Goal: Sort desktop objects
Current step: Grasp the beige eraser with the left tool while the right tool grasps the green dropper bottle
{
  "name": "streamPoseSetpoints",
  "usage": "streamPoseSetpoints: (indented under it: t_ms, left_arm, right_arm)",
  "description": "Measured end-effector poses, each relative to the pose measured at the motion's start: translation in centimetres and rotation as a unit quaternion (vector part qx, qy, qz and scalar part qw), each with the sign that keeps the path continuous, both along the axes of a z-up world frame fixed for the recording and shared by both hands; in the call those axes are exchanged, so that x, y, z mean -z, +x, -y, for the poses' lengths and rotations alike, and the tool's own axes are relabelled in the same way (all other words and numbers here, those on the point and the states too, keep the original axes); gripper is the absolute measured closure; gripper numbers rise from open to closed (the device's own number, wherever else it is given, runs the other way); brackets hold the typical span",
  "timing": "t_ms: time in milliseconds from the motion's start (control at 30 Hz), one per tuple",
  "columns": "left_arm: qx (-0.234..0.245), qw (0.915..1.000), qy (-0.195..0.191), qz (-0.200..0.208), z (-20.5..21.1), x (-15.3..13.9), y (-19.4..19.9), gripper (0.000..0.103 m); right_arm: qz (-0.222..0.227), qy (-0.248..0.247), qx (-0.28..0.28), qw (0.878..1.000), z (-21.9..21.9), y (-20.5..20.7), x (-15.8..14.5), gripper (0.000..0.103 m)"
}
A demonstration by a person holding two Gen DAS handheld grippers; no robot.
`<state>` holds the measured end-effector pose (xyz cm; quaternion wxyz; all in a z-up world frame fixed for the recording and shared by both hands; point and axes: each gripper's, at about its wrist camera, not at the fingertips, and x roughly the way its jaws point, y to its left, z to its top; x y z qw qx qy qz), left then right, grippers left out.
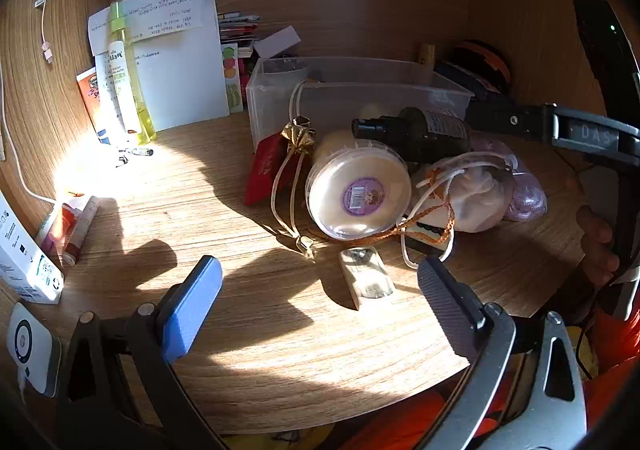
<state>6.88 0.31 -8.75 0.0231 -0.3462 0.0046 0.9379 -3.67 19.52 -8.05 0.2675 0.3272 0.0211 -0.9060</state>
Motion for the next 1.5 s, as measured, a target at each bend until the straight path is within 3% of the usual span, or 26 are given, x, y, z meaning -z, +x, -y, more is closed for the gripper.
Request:
streamPoseSetpoints:
  t_ms: [67, 333, 467, 633, 767, 867, 1033, 1267, 1500]
  left_arm:
    - [0.005, 1.0000, -0.003, 0.007, -0.3, 0.5, 0.1, 0.019]
    - [0.013, 0.9997, 0.002, 0.020, -0.3, 1.6, -0.1, 0.027]
    - [0.019, 0.9997, 0.005, 0.017, -0.8, 1.4, -0.5, 0.045]
    - [0.030, 0.9993, 0.011, 0.022, -1.4, 1.9, -1.1, 0.056]
    - [0.032, 0.9992, 0.015, 0.019, -1.7, 1.8, -1.5, 0.056]
    - [0.027, 0.9994, 0.011, 0.016, -1.7, 1.9, -1.7, 0.063]
    - [0.025, 0.9994, 0.018, 0.016, -1.4, 1.8, -1.5, 0.069]
    - [0.004, 0.9998, 0.018, 0.013, -0.5, 1.5, -1.0, 0.078]
    - [-0.029, 0.9995, 0.009, 0.002, 1.1, 0.8, 0.3, 0.079]
  right_arm:
    - [0.001, -0.001, -0.002, 1.000, 0.5, -0.1, -0.1, 0.000]
    - [0.001, 0.015, -0.021, 1.000, 3.6, 0.0, 0.7, 0.000]
    - [0.002, 0.023, -0.021, 1.000, 4.6, 0.1, 1.3, 0.000]
    - [0.001, 0.036, -0.005, 0.999, 4.9, -0.3, 1.8, 0.002]
    - [0.013, 0.030, -0.014, 0.999, 4.9, -0.5, 2.0, 0.008]
    - [0.006, 0.042, -0.017, 0.999, 5.2, -0.1, 2.0, 0.011]
    - [-0.002, 0.049, -0.028, 0.998, 5.3, 0.4, 1.8, 0.041]
    - [-0.009, 0.027, -0.030, 0.999, 4.2, 0.8, 1.3, 0.041]
    - [-0.019, 0.006, -0.018, 1.000, 2.4, 1.1, 0.1, 0.041]
